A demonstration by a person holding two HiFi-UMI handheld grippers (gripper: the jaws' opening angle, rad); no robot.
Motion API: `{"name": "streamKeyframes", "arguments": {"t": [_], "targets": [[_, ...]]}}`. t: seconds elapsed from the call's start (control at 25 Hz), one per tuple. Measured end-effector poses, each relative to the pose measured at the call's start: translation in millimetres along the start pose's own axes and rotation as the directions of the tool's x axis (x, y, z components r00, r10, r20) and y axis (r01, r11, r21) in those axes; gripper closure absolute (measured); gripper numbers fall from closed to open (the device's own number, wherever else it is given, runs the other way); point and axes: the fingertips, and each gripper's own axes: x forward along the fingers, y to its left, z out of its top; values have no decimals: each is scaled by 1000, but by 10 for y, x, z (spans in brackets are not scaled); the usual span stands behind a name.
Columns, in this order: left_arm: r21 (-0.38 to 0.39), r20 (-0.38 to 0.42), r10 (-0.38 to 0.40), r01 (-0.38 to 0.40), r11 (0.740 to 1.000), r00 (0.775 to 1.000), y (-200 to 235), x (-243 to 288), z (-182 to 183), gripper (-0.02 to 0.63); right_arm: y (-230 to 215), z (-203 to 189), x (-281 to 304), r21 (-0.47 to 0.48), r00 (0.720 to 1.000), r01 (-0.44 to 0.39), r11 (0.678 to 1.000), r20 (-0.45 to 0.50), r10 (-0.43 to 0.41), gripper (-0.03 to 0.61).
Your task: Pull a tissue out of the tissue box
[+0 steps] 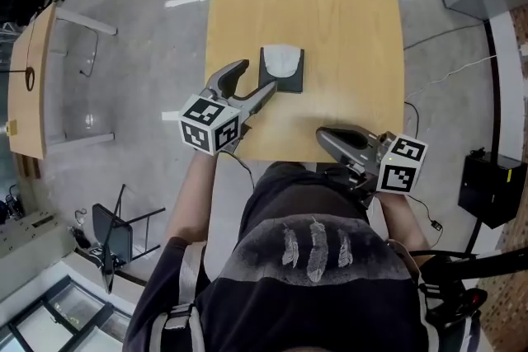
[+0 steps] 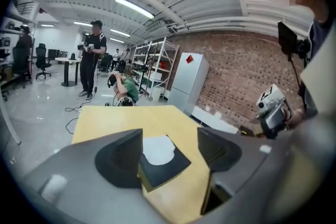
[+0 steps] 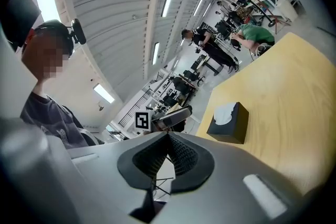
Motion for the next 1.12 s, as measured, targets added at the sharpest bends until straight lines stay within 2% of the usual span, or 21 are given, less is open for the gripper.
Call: {"name": "streamKeyframes", "arguments": {"t": [0.16,0.68,0.88,1.12], "targets": [[-4,-85,7,-7,1000,996,216,300,-178,251,-152,-30,-88,25,999,26,999,21,-26,581],[-10,-247,-33,31,999,968,466,1102,-450,206,-666,23,-523,120,991,68,990,108,-81,581],[-57,-278,-89,77,995,956,561,1147,-533,202,-744,62,-531,133,992,59,989,106,-73,581],[-150,-337,-210,168,974,918,567,1106,-678,199,-745,44,-500,142,992,63,988,99,-77,581]]}}
